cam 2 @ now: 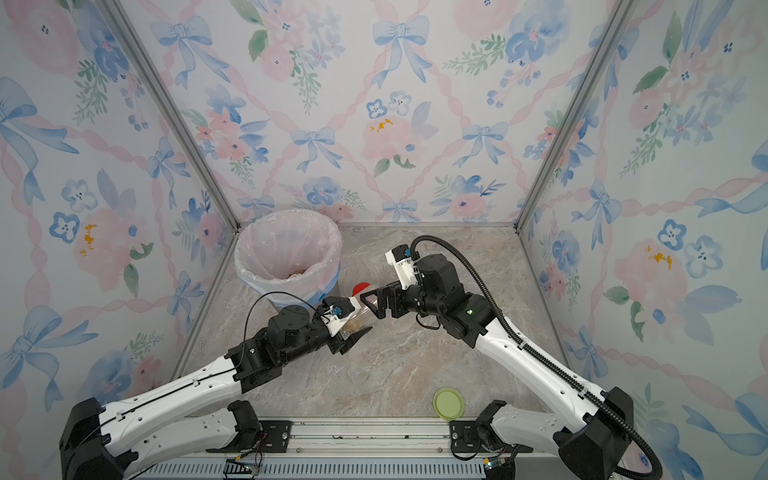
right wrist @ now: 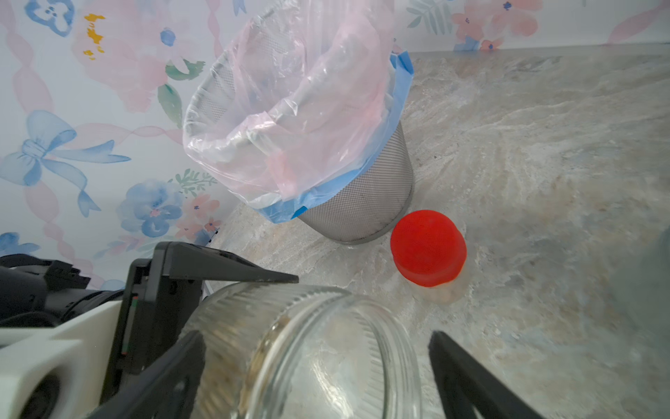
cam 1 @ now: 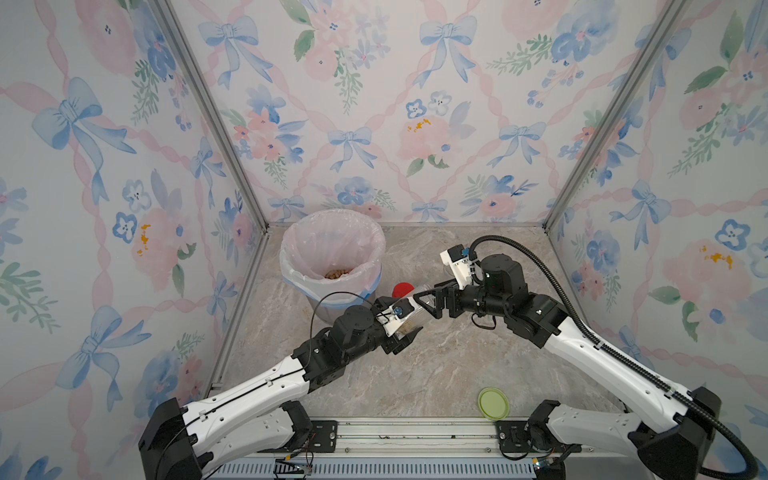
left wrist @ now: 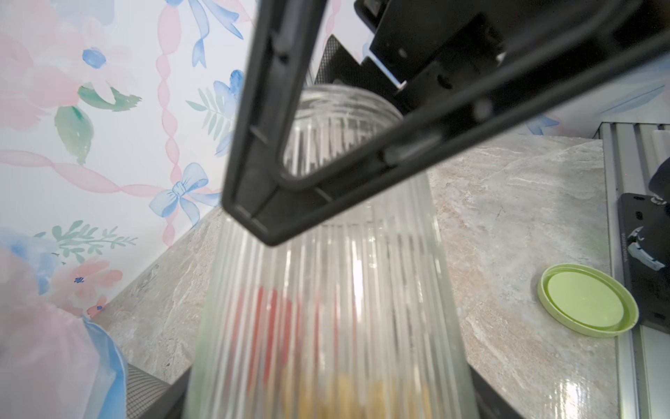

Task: Empty moldy peanuts from jars
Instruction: Pour the moldy peanuts from the jar into the trash bin.

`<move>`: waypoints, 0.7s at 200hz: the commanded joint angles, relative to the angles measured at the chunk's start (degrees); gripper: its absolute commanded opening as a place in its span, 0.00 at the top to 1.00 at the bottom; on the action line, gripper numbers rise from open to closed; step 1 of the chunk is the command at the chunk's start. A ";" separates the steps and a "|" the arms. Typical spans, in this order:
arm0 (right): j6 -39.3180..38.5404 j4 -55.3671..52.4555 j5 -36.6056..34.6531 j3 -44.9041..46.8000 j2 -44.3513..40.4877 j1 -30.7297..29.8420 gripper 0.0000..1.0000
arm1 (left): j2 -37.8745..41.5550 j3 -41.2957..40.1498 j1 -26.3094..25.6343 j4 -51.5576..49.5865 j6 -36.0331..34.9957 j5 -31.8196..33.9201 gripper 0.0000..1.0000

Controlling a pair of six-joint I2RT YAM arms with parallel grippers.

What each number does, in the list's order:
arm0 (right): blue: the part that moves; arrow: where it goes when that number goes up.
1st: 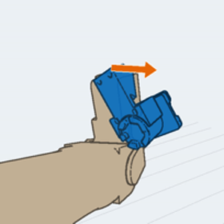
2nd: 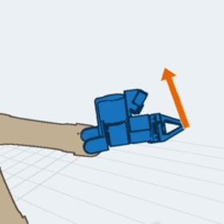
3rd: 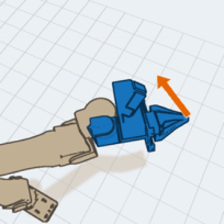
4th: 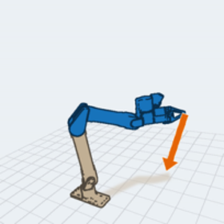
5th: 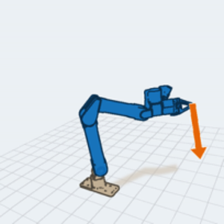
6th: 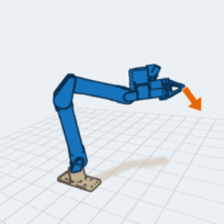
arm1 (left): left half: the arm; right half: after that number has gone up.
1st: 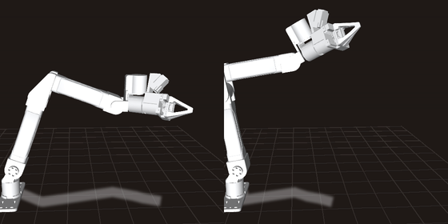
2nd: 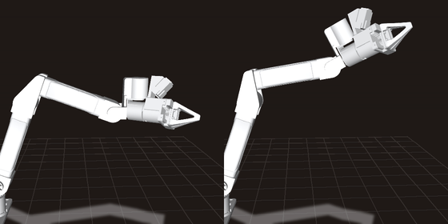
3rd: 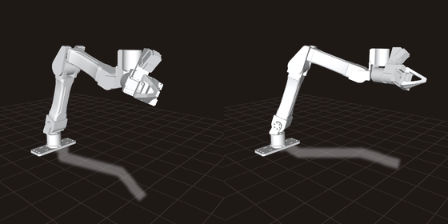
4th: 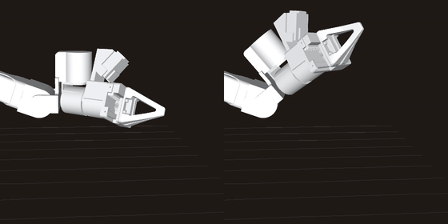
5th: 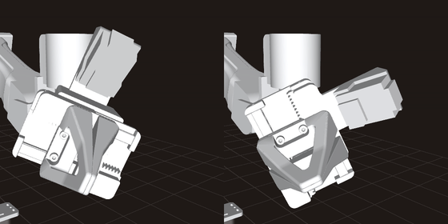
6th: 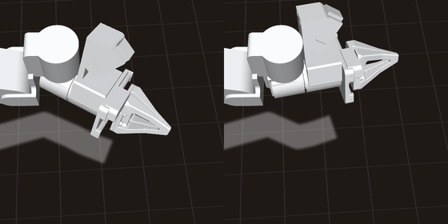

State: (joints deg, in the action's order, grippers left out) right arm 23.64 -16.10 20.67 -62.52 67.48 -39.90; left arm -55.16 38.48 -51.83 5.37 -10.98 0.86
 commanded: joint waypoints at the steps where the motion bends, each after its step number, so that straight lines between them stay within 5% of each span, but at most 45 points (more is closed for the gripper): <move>1: 2.55 4.60 5.85 1.77 1.46 -0.18 0.02 | 1.64 2.66 1.05 5.61 -0.56 -3.92 1.00; 38: 2.95 7.15 8.93 0.88 4.62 -3.37 0.01 | 0.77 2.21 2.13 5.93 -0.50 -4.52 1.00; 140: 0.47 -8.95 -4.41 -13.62 6.42 -11.23 0.00 | -1.26 1.99 4.29 9.05 -0.58 -4.91 1.00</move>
State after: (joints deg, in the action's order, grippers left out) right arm 24.03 -21.04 15.92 -72.71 74.61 -46.81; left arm -55.18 38.59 -47.94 6.76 -10.94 -2.85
